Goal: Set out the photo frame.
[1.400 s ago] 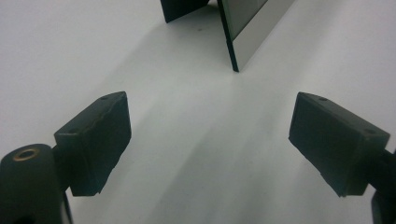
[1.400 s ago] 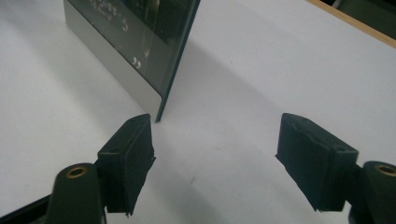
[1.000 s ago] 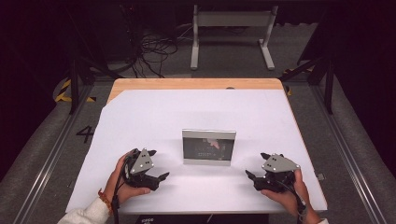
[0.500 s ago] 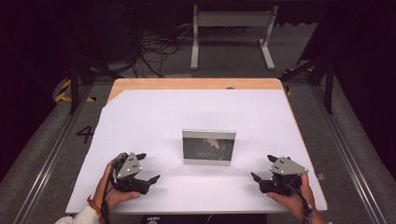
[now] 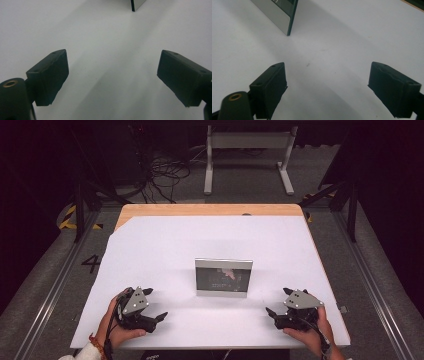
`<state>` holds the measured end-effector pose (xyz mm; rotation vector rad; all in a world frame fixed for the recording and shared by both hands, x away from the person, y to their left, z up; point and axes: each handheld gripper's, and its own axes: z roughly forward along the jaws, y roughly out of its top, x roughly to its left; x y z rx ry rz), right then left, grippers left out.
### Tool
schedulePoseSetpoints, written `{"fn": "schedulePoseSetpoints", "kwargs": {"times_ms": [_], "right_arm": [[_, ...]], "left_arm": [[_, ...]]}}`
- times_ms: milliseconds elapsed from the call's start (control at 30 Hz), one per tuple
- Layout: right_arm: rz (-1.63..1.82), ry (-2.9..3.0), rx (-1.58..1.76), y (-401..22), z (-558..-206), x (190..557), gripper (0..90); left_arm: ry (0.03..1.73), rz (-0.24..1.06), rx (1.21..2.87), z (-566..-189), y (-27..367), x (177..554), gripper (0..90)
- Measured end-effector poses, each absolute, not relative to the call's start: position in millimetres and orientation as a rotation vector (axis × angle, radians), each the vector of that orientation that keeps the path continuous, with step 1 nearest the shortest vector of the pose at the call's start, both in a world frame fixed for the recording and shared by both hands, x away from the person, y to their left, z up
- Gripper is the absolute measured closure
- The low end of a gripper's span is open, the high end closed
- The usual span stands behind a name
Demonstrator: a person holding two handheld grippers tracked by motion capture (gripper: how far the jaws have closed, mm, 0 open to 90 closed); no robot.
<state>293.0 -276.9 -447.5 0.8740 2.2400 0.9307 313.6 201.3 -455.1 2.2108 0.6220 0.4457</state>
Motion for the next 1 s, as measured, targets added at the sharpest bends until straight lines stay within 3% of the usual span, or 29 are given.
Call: {"fn": "schedulePoseSetpoints", "kwargs": {"times_ms": [1000], "right_arm": [[0.924, 2.253, 0.869, -274.1, -450.8, 291.5, 14.4]], "left_arm": [[0.609, 0.458, 2.246, -458.3, 193.9, 314.9, 7.3]]}}
